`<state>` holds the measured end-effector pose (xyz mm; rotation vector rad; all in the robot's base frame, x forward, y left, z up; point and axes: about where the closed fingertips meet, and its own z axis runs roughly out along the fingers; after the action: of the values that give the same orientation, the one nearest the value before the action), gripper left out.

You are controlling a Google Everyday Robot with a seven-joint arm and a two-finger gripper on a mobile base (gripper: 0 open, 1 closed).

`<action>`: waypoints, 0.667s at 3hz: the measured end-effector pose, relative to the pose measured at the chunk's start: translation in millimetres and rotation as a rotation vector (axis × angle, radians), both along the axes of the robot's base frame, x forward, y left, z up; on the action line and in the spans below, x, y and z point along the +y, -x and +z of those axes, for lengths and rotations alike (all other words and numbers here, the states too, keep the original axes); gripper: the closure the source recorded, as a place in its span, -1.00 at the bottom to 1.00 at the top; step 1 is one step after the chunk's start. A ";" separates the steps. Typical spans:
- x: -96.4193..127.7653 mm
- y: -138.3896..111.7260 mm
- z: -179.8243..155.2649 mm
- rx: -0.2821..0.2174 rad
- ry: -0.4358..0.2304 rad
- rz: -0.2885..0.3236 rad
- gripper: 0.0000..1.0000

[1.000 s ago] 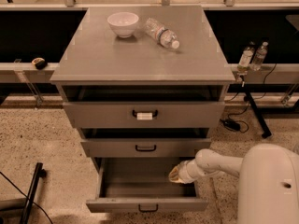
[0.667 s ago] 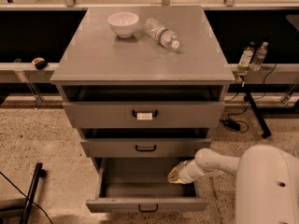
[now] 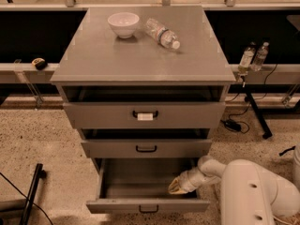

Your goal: Open bottom drawer

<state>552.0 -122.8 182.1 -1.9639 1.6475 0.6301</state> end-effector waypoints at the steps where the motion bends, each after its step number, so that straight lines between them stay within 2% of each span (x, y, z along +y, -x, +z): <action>1: -3.8 7.0 -25.8 0.054 0.014 0.020 1.00; 2: -9.4 26.3 -37.2 0.102 0.044 0.074 1.00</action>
Offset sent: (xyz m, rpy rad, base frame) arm -0.0287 -0.0157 -0.0438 -0.0813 0.1212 0.1089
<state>525.7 -132.2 144.9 -2.0633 1.6679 0.7384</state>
